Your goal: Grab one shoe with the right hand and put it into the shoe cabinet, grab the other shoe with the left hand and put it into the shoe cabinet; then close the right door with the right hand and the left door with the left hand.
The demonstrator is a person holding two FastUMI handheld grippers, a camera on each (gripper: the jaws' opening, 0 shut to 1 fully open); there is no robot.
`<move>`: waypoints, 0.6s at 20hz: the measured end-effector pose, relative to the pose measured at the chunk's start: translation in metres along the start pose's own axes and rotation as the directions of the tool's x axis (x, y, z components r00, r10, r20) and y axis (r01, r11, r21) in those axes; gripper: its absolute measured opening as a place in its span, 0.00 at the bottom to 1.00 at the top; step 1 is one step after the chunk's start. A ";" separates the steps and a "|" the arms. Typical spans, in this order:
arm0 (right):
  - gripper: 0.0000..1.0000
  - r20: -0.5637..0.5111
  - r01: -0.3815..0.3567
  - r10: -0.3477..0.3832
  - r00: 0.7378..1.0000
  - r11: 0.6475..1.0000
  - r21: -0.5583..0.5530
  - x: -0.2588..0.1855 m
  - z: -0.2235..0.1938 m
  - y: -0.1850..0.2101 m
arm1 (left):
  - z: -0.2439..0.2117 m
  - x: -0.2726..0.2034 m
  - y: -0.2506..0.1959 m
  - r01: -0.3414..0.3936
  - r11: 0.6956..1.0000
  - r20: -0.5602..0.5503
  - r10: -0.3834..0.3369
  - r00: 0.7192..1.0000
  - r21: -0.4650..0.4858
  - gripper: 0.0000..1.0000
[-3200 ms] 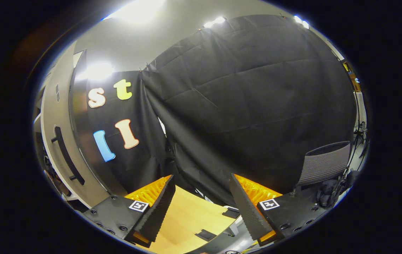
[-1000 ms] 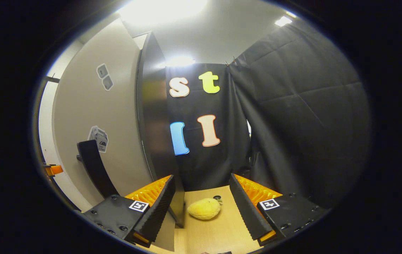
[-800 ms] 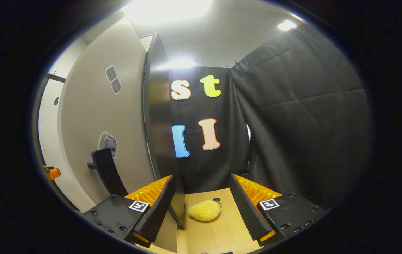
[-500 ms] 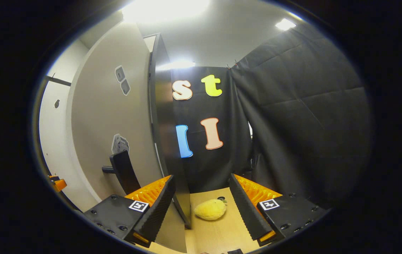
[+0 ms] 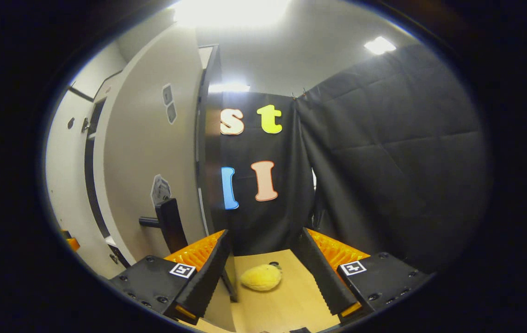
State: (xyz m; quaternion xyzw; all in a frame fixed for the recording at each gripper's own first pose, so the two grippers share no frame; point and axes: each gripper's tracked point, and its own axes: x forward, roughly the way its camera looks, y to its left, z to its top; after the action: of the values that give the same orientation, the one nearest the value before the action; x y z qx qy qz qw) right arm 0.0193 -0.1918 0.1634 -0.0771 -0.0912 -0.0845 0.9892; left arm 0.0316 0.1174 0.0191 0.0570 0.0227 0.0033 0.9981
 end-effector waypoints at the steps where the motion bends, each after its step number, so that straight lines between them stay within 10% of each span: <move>1: 0.98 -0.005 0.005 -0.005 1.000 1.000 -0.011 -0.001 0.001 0.000 | -0.001 -0.001 -0.001 0.012 1.000 0.002 -0.012 1.000 -0.006 0.89; 12: 0.98 -0.016 -0.156 0.156 0.988 0.987 0.046 -0.014 -0.003 0.093 | -0.007 -0.007 0.018 0.017 1.000 -0.003 -0.017 1.000 -0.019 0.89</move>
State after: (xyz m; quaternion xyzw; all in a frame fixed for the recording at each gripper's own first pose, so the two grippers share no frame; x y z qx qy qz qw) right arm 0.0227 -0.0994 0.1449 -0.0610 -0.0772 -0.0055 0.9951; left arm 0.0242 0.1362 0.0144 0.0472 0.0249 -0.0051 0.9986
